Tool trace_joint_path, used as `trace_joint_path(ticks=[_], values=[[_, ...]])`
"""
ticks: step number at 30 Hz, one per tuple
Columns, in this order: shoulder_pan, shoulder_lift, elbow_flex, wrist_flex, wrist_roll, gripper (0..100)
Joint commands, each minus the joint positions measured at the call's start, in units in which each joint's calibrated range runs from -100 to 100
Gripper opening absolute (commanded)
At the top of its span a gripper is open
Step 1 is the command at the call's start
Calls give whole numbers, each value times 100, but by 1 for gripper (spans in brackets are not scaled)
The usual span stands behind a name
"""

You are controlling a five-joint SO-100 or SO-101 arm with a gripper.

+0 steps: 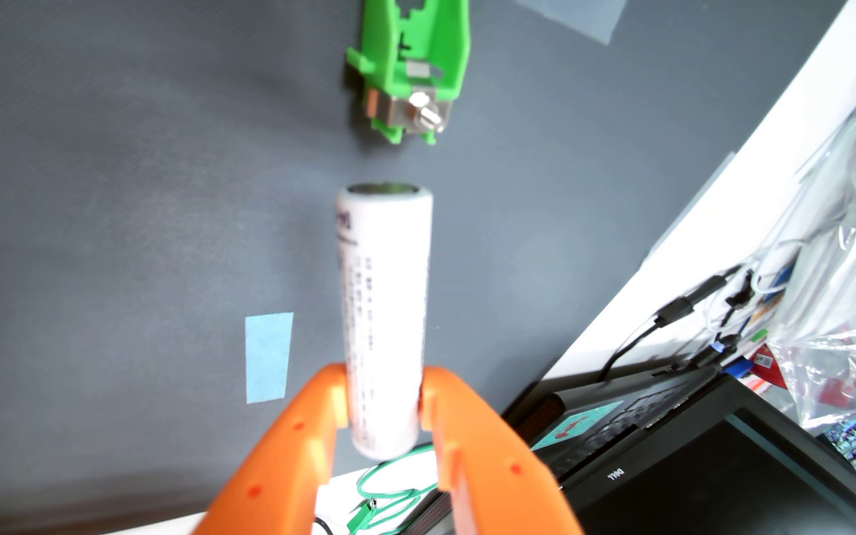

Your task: Insert Battery

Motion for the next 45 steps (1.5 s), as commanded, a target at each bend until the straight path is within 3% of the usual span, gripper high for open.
trace_joint_path(ticks=[1,9,18,29,45], values=[[-242,-264,248,-447,-26,1],[-678,-347,707,-1175,-21,1],[-1021,-956,806,-1200,-26,1],[-1021,-1256,941,-1133,-649,1],[-1493,-1239,1077,-1150,-968,1]])
